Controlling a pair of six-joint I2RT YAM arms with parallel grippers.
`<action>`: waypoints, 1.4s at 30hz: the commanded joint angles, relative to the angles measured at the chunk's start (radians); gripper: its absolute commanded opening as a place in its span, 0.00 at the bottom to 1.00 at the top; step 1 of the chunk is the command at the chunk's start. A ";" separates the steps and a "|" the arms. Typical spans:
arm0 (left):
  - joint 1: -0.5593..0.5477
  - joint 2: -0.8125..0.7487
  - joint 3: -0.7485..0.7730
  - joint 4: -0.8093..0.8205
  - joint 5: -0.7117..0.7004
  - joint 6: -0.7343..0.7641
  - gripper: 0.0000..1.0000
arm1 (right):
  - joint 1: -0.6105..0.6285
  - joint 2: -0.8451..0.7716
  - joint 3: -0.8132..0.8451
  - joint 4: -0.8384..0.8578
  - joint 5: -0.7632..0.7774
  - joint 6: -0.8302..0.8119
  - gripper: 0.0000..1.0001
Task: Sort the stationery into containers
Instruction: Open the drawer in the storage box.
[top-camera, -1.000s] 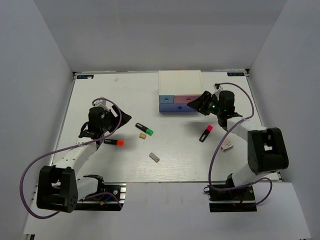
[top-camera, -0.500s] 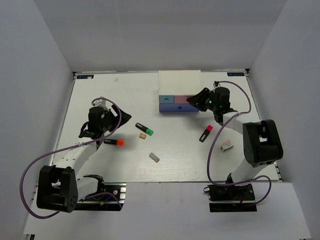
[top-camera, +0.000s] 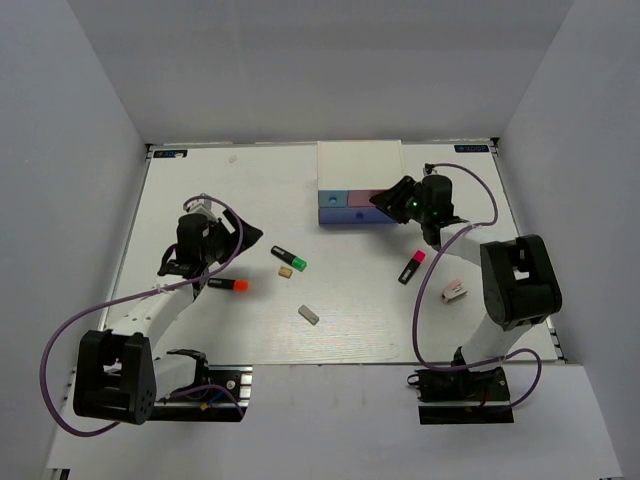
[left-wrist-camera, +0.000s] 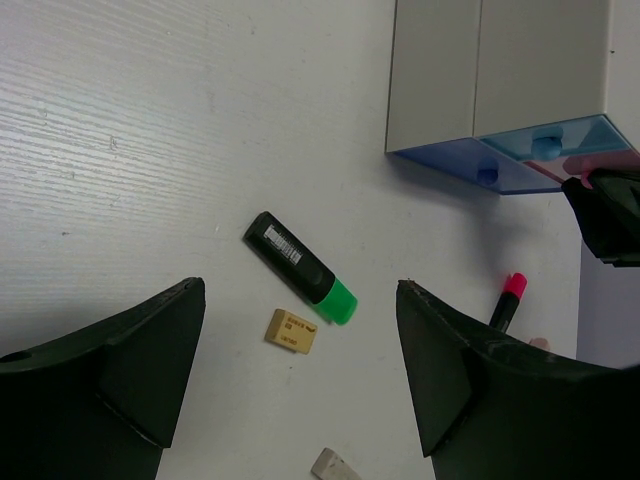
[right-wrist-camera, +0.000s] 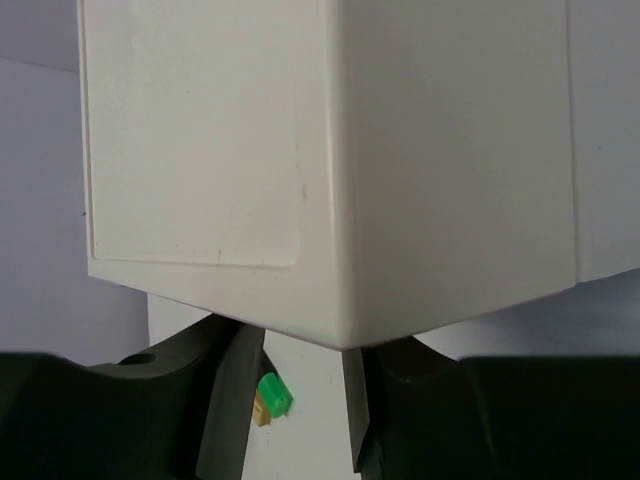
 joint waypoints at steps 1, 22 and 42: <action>-0.004 -0.016 -0.019 0.023 -0.004 -0.002 0.87 | 0.009 0.010 0.057 0.033 0.045 0.017 0.40; -0.004 -0.065 -0.061 -0.063 0.005 -0.137 0.82 | 0.014 -0.194 -0.190 0.013 -0.050 -0.003 0.17; -0.004 -0.093 0.031 -0.474 -0.208 -0.378 0.74 | 0.035 -0.280 -0.267 -0.037 -0.071 0.000 0.71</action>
